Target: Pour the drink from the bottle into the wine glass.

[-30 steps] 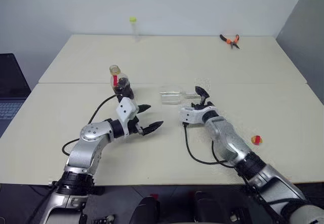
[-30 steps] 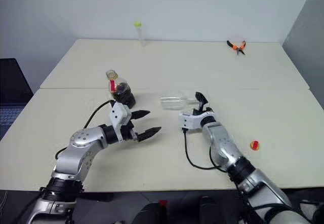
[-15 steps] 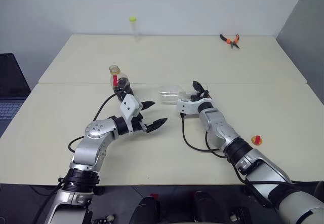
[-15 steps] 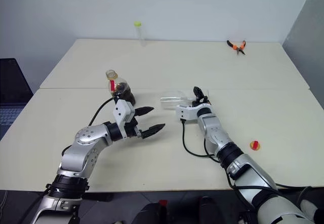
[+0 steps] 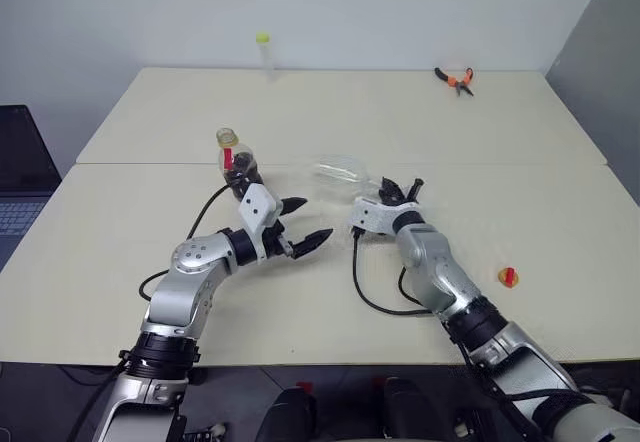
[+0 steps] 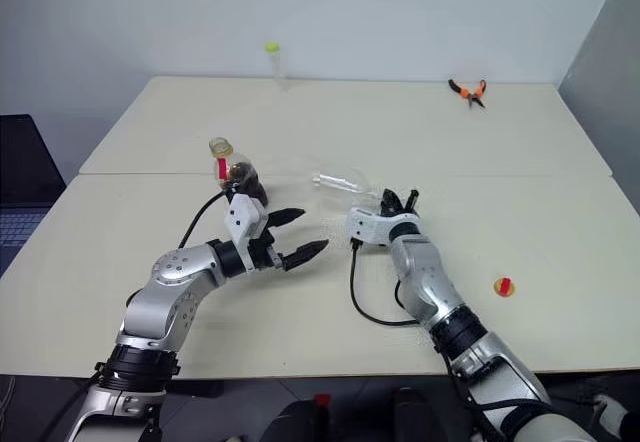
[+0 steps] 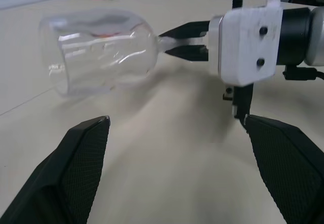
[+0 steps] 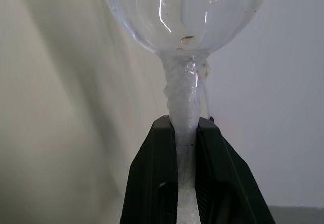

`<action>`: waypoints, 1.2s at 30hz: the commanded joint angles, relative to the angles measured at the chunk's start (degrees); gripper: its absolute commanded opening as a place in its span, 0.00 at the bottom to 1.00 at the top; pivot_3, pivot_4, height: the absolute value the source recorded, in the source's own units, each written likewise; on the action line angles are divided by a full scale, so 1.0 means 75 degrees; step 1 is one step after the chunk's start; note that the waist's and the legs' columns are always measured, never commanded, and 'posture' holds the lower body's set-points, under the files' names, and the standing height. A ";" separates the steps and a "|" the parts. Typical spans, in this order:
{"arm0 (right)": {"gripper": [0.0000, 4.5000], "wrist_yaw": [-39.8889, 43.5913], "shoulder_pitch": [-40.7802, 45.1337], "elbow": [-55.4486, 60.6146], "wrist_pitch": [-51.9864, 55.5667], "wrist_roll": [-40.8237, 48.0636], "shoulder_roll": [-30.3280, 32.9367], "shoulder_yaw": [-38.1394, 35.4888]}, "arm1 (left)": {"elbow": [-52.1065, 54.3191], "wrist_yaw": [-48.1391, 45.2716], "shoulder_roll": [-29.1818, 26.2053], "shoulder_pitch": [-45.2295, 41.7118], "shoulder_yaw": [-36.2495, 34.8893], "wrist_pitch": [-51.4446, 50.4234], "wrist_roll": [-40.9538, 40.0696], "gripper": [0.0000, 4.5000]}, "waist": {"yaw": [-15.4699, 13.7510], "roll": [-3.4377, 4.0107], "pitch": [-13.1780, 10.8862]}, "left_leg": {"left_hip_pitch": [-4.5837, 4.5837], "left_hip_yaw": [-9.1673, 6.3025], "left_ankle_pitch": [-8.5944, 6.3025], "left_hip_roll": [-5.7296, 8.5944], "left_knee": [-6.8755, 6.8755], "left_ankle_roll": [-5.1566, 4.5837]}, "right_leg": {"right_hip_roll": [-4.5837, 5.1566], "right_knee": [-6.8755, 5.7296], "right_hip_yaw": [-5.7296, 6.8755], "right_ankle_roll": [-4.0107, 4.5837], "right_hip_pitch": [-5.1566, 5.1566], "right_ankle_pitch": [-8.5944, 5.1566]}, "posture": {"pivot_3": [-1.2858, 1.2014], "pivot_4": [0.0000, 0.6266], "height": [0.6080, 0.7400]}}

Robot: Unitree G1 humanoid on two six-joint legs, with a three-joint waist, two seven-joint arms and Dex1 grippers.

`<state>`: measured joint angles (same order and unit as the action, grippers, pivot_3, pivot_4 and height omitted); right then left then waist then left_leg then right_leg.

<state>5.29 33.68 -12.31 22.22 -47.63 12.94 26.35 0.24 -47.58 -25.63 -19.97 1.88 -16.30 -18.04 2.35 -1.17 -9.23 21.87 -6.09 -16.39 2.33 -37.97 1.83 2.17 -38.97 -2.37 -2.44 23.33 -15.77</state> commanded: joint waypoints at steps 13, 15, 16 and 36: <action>0.03 0.2208 -0.0967 -0.0107 -0.2701 0.6962 -0.1422 -0.4041 | 0.0565 -0.0156 -0.0064 -0.0147 -0.0640 -0.0393 -0.0960 1.00 | 0.0036 0.0009 -0.0006 | -0.0009 0.0001 -0.0016 -0.0011 0.0004 -0.0029 | 0.0001 -0.0006 -0.0002 0.0001 -0.0004 0.0000 | 0.52 0.24 1.00; 0.03 0.2369 -0.0864 -0.0461 -0.3018 0.7068 -0.1491 -0.3963 | 0.0596 -0.0161 -0.0081 -0.0173 -0.0640 -0.0441 -0.0994 1.00 | 0.0075 0.0014 -0.0008 | -0.0010 -0.0001 -0.0016 -0.0012 0.0004 -0.0029 | 0.0000 -0.0007 0.0000 0.0001 -0.0004 0.0001 | 0.52 0.24 1.00; 0.03 0.2397 -0.0731 -0.0748 -0.3253 0.7097 -0.1604 -0.3911 | 0.0673 -0.0176 -0.0095 -0.0184 -0.0630 -0.0497 -0.1036 1.00 | 0.0097 0.0014 -0.0008 | -0.0011 0.0001 -0.0016 -0.0011 0.0004 -0.0028 | 0.0000 -0.0007 -0.0002 0.0001 -0.0004 0.0000 | 0.52 0.24 1.00; 0.03 0.2516 -0.0285 -0.2217 -0.4651 0.7077 -0.1994 -0.3373 | 0.1239 -0.0181 -0.0312 -0.0173 -0.0694 -0.0882 -0.1380 1.00 | 0.0118 0.0017 -0.0010 | -0.0006 -0.0001 -0.0001 -0.0006 0.0003 -0.0001 | 0.0002 -0.0003 -0.0003 0.0001 0.0000 0.0000 | 0.52 0.24 1.00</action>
<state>23.67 31.63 -31.91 -11.85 4.63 -2.06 0.77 7.54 -48.80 -27.55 -20.63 -2.74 -23.57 -27.86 3.23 -1.04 -9.30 21.82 -6.09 -16.39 2.29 -37.94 1.83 2.18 -38.99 -2.40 -2.43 23.32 -15.77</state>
